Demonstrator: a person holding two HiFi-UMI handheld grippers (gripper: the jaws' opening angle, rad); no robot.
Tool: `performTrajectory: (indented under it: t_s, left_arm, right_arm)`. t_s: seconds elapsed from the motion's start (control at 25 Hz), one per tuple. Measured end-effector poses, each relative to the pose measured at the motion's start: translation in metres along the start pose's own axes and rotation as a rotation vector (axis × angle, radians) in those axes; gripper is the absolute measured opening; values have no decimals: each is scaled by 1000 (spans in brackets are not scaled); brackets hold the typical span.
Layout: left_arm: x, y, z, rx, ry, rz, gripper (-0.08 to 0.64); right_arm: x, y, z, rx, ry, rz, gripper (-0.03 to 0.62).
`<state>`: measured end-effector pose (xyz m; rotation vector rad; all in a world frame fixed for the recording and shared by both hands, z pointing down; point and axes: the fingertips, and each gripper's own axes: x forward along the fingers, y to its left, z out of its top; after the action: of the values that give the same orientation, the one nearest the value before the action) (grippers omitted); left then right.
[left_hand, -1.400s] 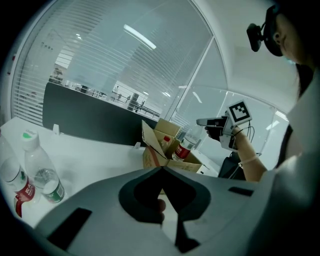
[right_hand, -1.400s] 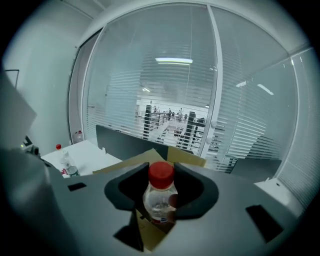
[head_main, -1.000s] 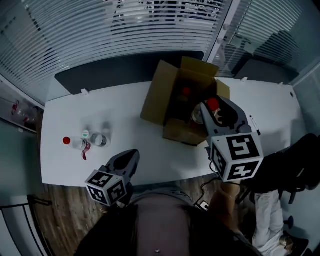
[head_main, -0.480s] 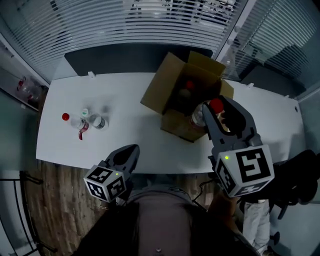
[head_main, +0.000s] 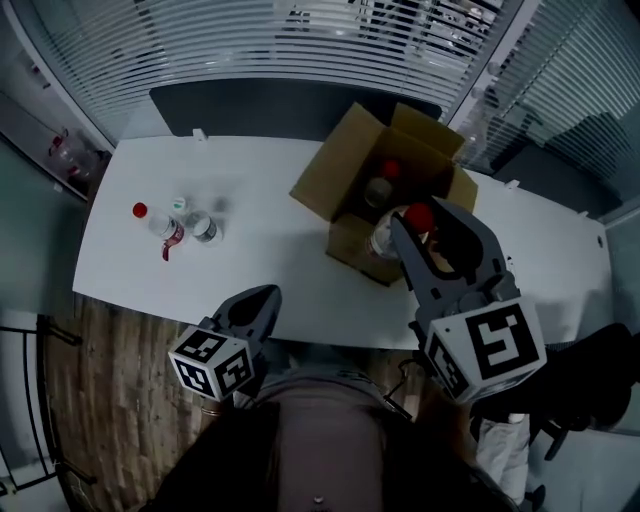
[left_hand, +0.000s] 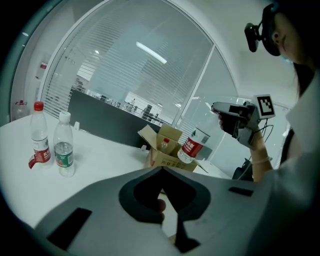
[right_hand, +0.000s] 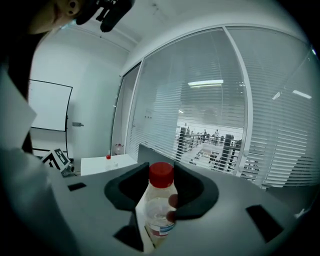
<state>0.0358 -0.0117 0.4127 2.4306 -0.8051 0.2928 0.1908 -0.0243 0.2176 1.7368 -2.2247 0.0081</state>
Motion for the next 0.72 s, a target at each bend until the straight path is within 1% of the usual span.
performTrajectory:
  t_s: [0.24, 0.44, 0.72]
  left_arm:
    - [1, 8, 6, 10, -5, -10, 6]
    - [-3, 22, 13, 17, 4, -30, 6]
    - [-17, 50, 24, 30, 40, -56, 6]
  right_arm:
    - [11, 11, 2, 1, -6, 24, 172]
    - [23, 23, 3, 12, 3, 11, 172]
    - [46, 47, 7, 43, 26, -11, 172]
